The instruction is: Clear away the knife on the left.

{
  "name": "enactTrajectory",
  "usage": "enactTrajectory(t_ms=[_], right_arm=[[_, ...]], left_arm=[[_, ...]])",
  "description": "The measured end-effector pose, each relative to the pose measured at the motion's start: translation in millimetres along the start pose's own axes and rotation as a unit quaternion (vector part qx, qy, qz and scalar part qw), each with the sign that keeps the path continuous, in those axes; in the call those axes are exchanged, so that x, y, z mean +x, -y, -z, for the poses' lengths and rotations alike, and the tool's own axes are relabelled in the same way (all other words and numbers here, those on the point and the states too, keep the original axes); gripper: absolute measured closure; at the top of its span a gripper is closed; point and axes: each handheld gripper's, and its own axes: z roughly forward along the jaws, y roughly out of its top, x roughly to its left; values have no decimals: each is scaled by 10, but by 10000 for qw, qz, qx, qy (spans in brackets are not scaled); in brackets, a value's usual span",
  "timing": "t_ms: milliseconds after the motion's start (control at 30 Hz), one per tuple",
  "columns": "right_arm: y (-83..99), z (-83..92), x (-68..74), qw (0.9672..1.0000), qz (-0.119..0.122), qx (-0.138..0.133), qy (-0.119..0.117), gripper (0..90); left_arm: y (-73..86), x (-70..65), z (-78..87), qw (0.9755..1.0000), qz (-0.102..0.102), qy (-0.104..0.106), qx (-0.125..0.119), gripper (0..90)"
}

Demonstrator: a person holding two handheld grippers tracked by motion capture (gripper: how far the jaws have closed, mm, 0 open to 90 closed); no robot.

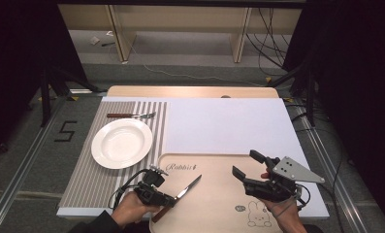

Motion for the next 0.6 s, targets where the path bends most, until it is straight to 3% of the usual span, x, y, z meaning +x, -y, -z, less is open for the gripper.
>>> enactTrajectory(t_ms=[100, 133, 167, 300, 467, 533, 600], right_arm=[[0, 1, -1, 10000, -13, 12, 6, 227], [-1, 1, -1, 10000, -8, 5, 1, 227], [-1, 1, 0, 10000, -3, 5, -2, 227], [-1, -2, -1, 10000, 0, 2, -10, 227], [-2, -5, 4, 10000, 12, -27, -34, 228], [-2, -6, 5, 10000, 16, -33, -48, 228], [-3, -6, 6, 10000, 19, -35, -46, 228]], left_arm=[[0, -1, -1, 10000, -15, 1, -13, 755], [-9, 18, -4, 9997, -192, 98, -146, 746], [-3, -8, 24, 9998, -43, 171, -119, 717], [-16, -31, 104, 9984, -202, 294, -443, 611], [-32, -86, 164, 9939, -607, -35, -917, 384], [-31, -122, 180, 9909, -822, -180, -1054, 340], [-28, -141, 194, 9884, -946, -166, -1174, 330]])
